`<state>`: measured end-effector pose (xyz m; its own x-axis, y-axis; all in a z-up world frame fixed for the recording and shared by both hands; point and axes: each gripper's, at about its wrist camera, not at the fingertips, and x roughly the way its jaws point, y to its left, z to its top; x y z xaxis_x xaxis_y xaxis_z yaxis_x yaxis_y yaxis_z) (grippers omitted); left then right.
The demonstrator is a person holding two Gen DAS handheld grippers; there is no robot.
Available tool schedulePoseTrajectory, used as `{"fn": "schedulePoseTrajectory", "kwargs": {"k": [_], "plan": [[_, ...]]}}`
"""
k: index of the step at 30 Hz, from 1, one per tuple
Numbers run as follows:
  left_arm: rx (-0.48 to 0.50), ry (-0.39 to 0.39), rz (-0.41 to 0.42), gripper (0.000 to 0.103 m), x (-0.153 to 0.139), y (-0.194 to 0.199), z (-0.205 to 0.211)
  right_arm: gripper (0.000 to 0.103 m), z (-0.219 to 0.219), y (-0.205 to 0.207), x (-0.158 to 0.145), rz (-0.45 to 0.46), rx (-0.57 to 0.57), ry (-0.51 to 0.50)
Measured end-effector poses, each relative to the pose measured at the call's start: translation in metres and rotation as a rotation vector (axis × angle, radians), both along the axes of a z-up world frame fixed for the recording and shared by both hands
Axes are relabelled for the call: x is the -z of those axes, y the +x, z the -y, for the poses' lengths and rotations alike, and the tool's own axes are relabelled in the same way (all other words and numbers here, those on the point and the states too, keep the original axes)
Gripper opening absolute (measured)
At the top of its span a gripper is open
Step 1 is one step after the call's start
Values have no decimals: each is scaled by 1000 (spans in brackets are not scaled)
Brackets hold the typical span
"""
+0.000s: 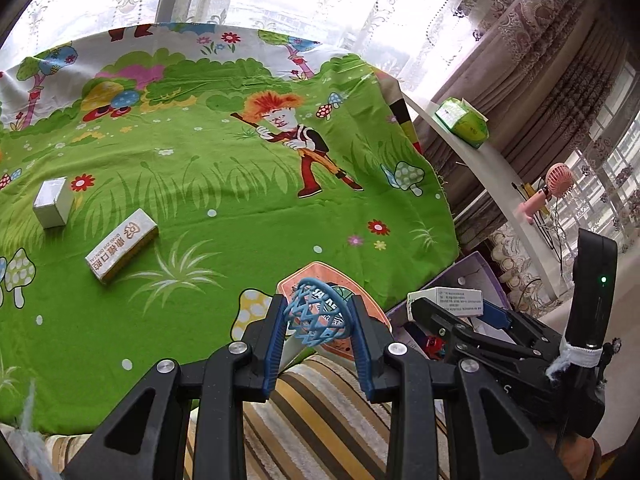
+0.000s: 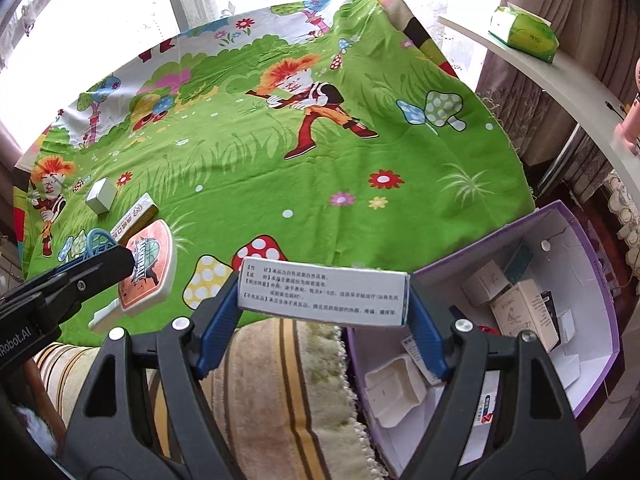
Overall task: Organize rigid objects
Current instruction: 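Carry the toy and white box into the purple-rimmed box while both tools open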
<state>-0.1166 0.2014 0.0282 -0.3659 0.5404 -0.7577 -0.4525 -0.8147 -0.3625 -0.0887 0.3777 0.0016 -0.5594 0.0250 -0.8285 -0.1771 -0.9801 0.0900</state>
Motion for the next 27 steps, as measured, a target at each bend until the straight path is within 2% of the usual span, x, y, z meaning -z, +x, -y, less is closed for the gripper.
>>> {"fn": "schedulePoseTrajectory", "kwargs": {"k": [8,16,17,20,21,27], "plan": [[171,-6,-12,32,-5,42,-65,79,-87,44,-4,-21,144,15],[361,-25,-23,33,-3,86,-114,80,-136,80,-2,-13,218,19],[384,-23,-18,35,-3,90,-118,80,-139,83,-1,-9,223,18],[426,-35,-23,57,-2,100,-125,81,-145,91,0,2,222,17],[433,-34,-28,61,-3,103,-126,82,-146,93,0,3,224,18],[382,-26,-25,61,-6,93,-115,84,-151,101,0,2,236,47]]}}
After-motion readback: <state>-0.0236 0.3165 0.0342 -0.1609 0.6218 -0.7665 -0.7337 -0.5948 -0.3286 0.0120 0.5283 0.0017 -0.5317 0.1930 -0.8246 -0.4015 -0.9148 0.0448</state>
